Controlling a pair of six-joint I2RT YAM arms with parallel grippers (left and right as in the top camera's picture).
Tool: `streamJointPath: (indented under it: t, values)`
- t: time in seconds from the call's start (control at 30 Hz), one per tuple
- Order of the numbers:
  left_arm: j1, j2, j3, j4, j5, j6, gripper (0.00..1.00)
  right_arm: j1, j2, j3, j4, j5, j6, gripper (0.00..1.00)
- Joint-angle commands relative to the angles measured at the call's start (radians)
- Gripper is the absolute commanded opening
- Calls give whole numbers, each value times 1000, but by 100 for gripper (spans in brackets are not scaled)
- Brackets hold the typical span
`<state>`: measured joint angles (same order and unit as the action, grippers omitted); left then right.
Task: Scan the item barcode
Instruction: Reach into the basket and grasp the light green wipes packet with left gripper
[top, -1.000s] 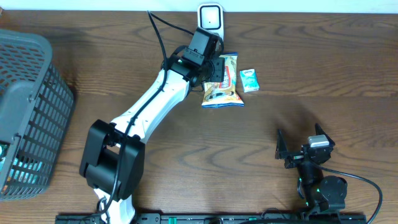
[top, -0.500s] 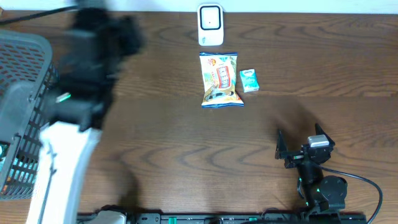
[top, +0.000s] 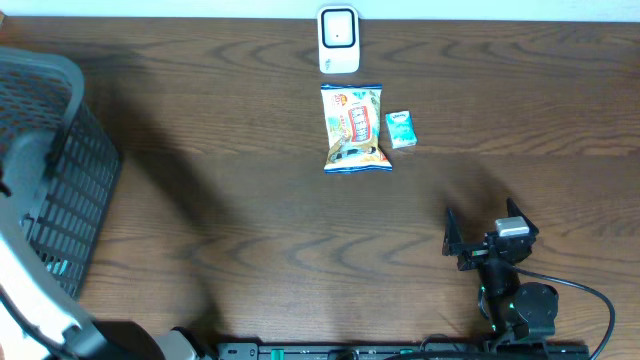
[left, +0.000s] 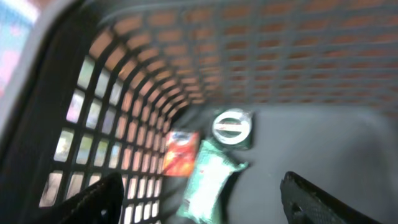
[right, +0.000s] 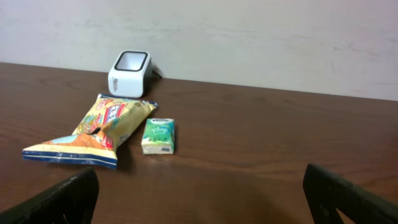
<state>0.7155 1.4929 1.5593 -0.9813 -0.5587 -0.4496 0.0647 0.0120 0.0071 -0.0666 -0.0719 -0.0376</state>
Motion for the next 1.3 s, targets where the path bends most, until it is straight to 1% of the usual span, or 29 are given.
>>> streamJointPath:
  t: [0.0,0.17,0.27,0.4,0.5,0.53,0.67,0.9,1.0,1.07,1.1,1.13,1.17,1.2,1.27]
  values:
    - [86,117,-7,-74,40,-91,80,-5,-5,-2,-5,-2,-9,99]
    - [122,260,-7,-138,109,-86,80,-5,-5,-2,-4,-2,-8,99]
    - [119,342,-7,-136,190,-43,80,-5,-5,-2,-4,-2,-8,99]
    - [116,405,-7,-119,280,18,81,-5,-5,-2,-4,-2,-8,99]
    - [117,442,-12,-121,283,49,81,-5,-5,-2,-4,-2,-8,99]
    - [120,452,-18,-121,281,49,85,-5,-5,-2,-5,-2,-8,99]
    - [140,483,-51,-113,277,45,91,-5,-5,-2,-4,-2,-8,99]
    - [178,515,-83,-111,269,46,92,-5,-5,-2,-4,-2,-8,99]
    - [184,527,-114,-101,263,45,91,-5,-5,-2,-5,-2,-8,99]
    - [184,527,-138,-79,259,45,72,-5,-5,-2,-4,-2,-8,99]
    - [184,527,-138,-80,258,46,66,-5,-5,-2,-4,-2,-8,99]
    - [184,527,-138,-80,258,47,53,-5,-5,-2,-4,-2,-8,99]
    - [184,525,-138,-80,258,46,47,-5,-5,-2,-4,-2,-8,99]
    - [184,523,-138,-80,258,45,46,-5,-5,-2,-5,-2,-8,99]
    - [183,519,-133,-79,259,45,33,-5,-5,-2,-5,-2,-8,99]
